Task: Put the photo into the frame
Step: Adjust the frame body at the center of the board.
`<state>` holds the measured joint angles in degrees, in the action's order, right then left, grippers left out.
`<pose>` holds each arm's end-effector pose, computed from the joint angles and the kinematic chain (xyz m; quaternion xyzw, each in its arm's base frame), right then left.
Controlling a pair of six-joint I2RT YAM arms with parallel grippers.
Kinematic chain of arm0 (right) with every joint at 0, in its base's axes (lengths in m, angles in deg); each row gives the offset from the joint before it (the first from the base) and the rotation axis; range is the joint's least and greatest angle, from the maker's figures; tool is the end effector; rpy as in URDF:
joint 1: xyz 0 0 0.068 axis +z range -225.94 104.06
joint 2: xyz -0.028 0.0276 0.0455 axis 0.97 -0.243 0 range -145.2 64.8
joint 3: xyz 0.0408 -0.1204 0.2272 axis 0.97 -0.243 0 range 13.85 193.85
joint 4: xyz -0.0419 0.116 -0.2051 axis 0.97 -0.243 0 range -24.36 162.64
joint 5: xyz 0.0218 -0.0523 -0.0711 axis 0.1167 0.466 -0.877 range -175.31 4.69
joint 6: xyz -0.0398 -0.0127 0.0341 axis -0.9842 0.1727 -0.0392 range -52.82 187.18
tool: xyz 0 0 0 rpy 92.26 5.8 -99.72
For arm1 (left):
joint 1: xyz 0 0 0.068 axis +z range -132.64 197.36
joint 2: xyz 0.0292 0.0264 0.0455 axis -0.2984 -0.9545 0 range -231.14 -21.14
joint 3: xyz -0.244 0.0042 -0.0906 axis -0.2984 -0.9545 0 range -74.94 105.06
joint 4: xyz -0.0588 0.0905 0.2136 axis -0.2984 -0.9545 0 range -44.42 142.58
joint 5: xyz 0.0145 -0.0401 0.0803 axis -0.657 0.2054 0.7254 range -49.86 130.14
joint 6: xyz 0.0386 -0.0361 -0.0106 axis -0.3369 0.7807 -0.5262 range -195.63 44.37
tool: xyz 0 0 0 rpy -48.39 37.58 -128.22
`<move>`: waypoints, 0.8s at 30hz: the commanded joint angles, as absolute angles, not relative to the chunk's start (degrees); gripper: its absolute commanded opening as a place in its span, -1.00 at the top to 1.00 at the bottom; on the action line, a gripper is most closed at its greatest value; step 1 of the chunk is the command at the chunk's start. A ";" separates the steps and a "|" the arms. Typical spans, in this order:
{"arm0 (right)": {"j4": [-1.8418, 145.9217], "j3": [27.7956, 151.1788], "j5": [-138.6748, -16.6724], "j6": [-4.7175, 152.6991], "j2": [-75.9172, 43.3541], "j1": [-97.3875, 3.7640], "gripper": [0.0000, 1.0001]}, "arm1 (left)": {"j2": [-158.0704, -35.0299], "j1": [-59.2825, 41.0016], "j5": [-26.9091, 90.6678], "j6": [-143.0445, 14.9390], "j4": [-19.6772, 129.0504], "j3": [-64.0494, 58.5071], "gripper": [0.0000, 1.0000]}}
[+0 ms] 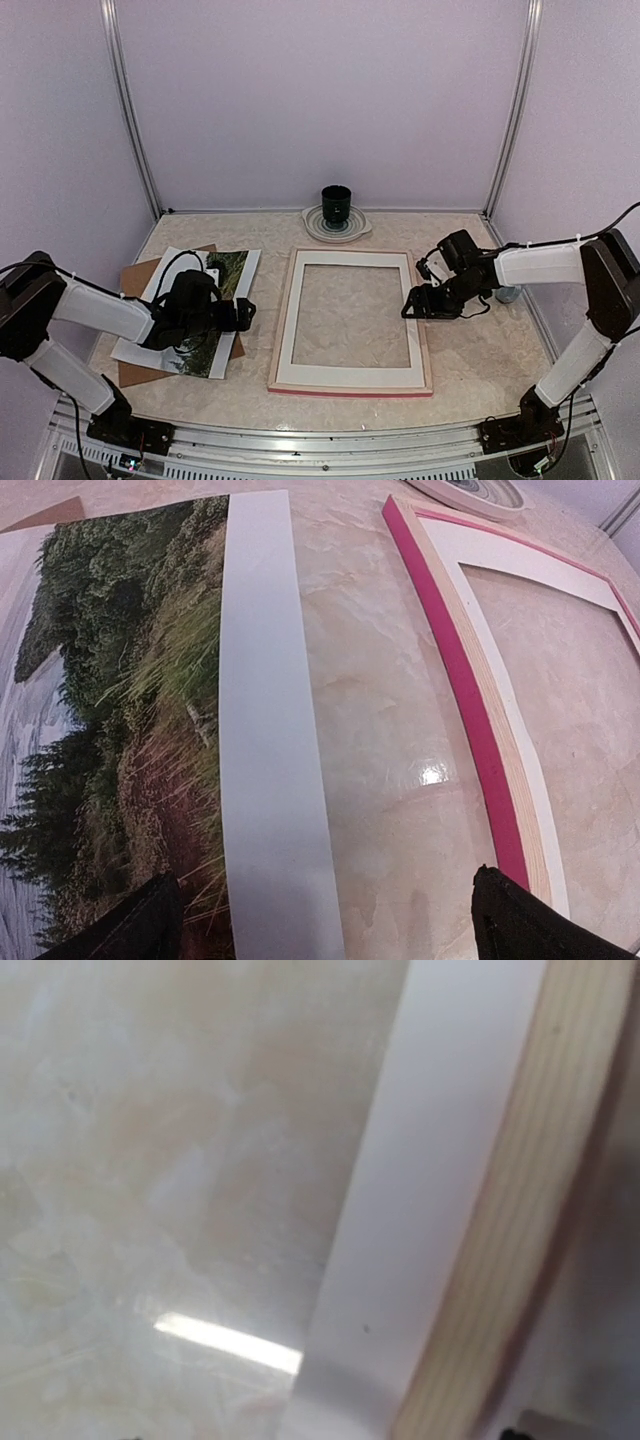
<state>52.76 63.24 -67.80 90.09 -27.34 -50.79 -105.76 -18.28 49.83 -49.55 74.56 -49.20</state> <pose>0.2509 0.1297 0.1624 -0.0547 0.9594 0.2303 0.1533 0.2062 -0.1404 0.1396 0.0367 0.8914 -0.1636 0.4211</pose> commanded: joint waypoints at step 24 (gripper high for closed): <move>52.16 56.80 -72.46 87.63 -15.19 -49.92 -0.53 | -123.39 -34.95 87.13 -41.54 39.23 -26.11 -0.94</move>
<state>51.51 57.69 -71.40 87.75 -16.56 -50.51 -123.18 -34.82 84.74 -43.21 43.04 -26.89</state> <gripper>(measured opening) 0.767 0.970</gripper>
